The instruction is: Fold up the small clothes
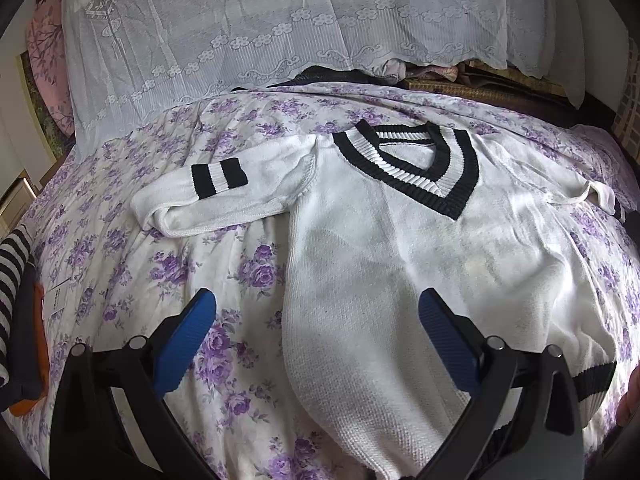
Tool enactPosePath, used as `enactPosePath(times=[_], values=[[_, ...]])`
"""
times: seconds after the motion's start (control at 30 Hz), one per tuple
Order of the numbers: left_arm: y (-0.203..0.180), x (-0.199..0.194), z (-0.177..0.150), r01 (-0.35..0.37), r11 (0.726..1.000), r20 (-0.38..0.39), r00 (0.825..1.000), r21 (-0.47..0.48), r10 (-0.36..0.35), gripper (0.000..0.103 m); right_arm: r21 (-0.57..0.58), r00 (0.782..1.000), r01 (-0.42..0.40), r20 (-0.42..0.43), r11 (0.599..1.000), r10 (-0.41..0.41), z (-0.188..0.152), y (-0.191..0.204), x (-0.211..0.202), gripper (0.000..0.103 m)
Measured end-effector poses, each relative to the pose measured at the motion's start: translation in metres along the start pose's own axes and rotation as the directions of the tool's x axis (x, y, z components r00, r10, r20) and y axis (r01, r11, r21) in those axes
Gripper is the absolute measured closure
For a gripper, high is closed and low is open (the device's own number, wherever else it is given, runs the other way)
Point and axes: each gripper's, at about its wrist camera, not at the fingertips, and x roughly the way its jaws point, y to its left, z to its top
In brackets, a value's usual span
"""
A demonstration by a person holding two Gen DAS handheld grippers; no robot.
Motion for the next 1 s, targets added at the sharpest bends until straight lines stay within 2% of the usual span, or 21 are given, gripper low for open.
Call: enactPosePath(times=[0.47,0.5,1.0], values=[[0.009,0.003,-0.005,-0.002,1.0,-0.005,1.0,-0.001,0.002,0.004,-0.002,1.0,-0.002,-0.002,1.0,0.002,0.0,0.001,-0.001,0.003],[-0.001,0.002,-0.001,-0.004,1.0,-0.005,1.0,-0.004,0.004,0.004,-0.002,1.0,-0.002,-0.002,1.0,0.002,0.0,0.001,-0.001,0.003],[-0.003,0.002,-0.001,-0.005,1.0,-0.008,1.0,-0.004,0.005,0.004,-0.001,1.0,-0.003,0.0,1.0,0.003,-0.002,0.0,-0.001,0.003]])
